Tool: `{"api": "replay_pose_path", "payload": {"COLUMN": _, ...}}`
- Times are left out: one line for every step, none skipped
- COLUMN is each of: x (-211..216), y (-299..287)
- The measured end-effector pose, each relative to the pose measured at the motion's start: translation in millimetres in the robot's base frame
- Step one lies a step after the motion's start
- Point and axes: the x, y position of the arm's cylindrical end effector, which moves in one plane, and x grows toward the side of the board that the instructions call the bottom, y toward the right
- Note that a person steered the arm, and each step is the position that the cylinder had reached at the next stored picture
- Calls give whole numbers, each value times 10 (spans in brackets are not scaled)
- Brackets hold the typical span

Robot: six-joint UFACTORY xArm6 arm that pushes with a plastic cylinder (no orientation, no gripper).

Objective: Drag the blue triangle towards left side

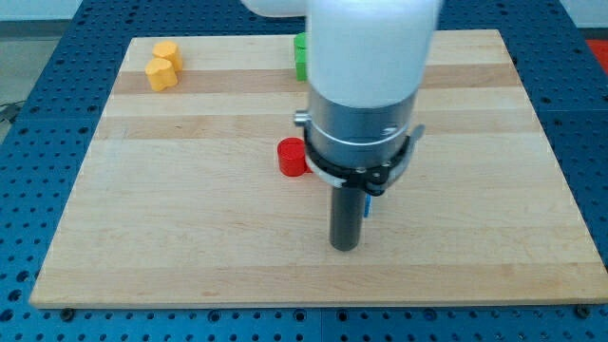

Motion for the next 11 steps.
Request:
{"api": "replay_pose_path", "payload": {"x": -139, "y": 0}}
{"api": "replay_pose_path", "payload": {"x": -399, "y": 0}}
{"api": "replay_pose_path", "payload": {"x": -399, "y": 0}}
{"api": "replay_pose_path", "payload": {"x": -256, "y": -114}}
{"api": "replay_pose_path", "payload": {"x": 335, "y": -284}}
{"api": "replay_pose_path", "payload": {"x": 388, "y": 330}}
{"api": "replay_pose_path", "payload": {"x": 358, "y": 340}}
{"api": "replay_pose_path", "payload": {"x": -93, "y": 309}}
{"api": "replay_pose_path", "payload": {"x": -93, "y": 309}}
{"api": "replay_pose_path", "payload": {"x": -158, "y": 309}}
{"api": "replay_pose_path", "payload": {"x": -515, "y": 309}}
